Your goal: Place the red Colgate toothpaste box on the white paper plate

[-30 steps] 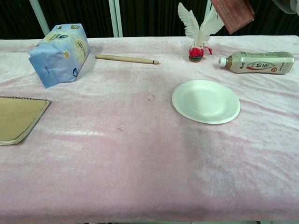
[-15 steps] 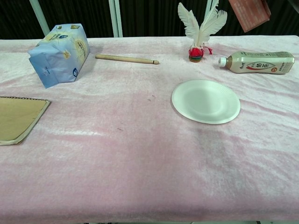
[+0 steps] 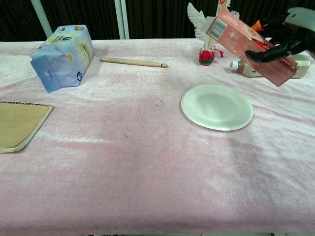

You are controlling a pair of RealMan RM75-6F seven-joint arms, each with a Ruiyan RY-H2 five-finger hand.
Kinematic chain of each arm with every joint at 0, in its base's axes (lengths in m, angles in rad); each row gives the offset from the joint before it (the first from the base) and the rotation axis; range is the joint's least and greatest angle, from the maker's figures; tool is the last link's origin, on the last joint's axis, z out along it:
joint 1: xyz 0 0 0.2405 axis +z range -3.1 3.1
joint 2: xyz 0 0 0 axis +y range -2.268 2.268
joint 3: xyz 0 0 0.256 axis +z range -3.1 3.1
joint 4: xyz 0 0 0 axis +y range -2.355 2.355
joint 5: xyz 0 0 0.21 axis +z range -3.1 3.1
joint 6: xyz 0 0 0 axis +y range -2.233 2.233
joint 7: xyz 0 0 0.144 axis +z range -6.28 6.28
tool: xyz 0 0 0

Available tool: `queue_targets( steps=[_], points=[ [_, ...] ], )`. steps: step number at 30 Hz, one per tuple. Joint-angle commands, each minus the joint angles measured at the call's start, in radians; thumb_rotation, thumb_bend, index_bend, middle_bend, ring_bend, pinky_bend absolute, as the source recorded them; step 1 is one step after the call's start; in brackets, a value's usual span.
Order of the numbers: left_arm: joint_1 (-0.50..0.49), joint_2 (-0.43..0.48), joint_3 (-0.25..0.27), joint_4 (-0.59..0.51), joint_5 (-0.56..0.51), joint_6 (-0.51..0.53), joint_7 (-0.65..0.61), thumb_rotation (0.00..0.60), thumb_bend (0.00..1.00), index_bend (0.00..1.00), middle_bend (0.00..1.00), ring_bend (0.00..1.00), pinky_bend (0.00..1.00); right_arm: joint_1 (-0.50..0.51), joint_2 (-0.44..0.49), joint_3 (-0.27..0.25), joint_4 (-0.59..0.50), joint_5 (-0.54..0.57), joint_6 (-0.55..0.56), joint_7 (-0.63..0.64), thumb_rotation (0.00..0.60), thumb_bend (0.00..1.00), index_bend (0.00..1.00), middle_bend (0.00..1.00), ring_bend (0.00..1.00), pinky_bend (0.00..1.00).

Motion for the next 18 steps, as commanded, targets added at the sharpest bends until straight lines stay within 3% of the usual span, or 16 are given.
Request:
queue_targets(
  steps=[1,7,18],
  points=[
    [0.108,0.030,0.053,0.009,0.099,0.075,-0.099,0.600,0.07,0.10,0.05,0.08,0.16,0.016,-0.043,-0.014,0.044,0.012,-0.011,-0.034,0.600,0.47,0.53,0.49,0.44,0.39],
    [0.216,0.058,0.079,0.034,0.188,0.143,-0.201,0.600,0.07,0.10,0.05,0.08,0.16,0.040,-0.099,-0.023,0.107,0.029,-0.028,-0.082,0.600,0.47,0.53,0.49,0.43,0.39],
    [0.404,0.088,0.105,0.121,0.287,0.247,-0.390,0.600,0.07,0.10,0.05,0.08,0.15,0.071,-0.179,-0.047,0.203,0.069,-0.071,-0.173,0.600,0.43,0.48,0.41,0.35,0.28]
  ],
)
